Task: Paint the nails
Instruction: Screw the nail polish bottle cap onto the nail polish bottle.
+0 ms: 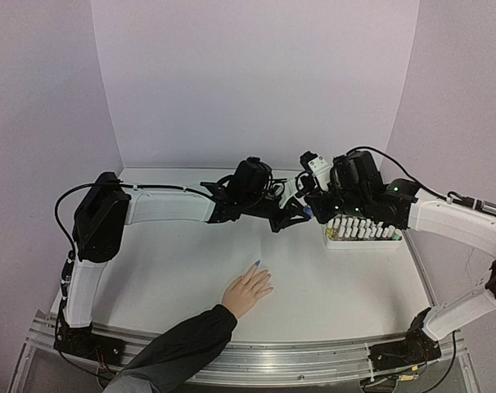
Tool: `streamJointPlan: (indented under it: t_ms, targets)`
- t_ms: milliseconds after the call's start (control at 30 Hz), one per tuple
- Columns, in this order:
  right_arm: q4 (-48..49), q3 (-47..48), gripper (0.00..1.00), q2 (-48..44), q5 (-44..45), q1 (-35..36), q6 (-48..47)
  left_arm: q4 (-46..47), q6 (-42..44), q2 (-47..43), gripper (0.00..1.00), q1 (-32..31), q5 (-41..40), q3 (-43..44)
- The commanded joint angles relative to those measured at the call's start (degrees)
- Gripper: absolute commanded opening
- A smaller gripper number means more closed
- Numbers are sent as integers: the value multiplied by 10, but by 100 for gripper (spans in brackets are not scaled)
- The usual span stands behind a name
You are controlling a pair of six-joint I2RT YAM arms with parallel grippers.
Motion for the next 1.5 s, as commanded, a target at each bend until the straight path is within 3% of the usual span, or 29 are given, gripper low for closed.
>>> streamJointPlan:
  t_ms: [0,133,200,233,333,400,533,800,967,1067,1200,1467]
  targets:
    - [-10,16,0,31,67,15,96,81,-7,-24,0,-3,-9,26]
    - [-11,25,0,44,67,19,102,79,-1,-27,0,-3,-10,20]
    - [-12,28,9,47,48,20,96,78,1,-28,0,-4,-10,18]
    - [-12,28,20,47,33,20,88,76,2,-29,0,-4,-10,17]
    - [-13,26,74,39,-13,19,69,74,5,-32,0,-3,-9,10]
    - [-13,19,95,21,-21,19,43,72,7,-35,0,-3,-5,6]
    - [-38,-14,97,-43,-84,7,-24,68,15,-44,0,-1,7,-7]
    - [-189,-30,98,-171,-264,-46,-143,18,76,-53,0,1,103,-14]
    - [-251,-3,95,-200,-284,-60,-212,-34,137,-55,0,1,193,-9]
    - [-274,28,87,-177,-329,-63,-237,-73,159,-53,0,1,231,2]
    - [-279,61,66,-130,-359,-64,-271,-107,183,-48,0,0,257,19]
    - [-277,87,48,-77,-397,-64,-301,-132,196,-50,0,-1,271,25]
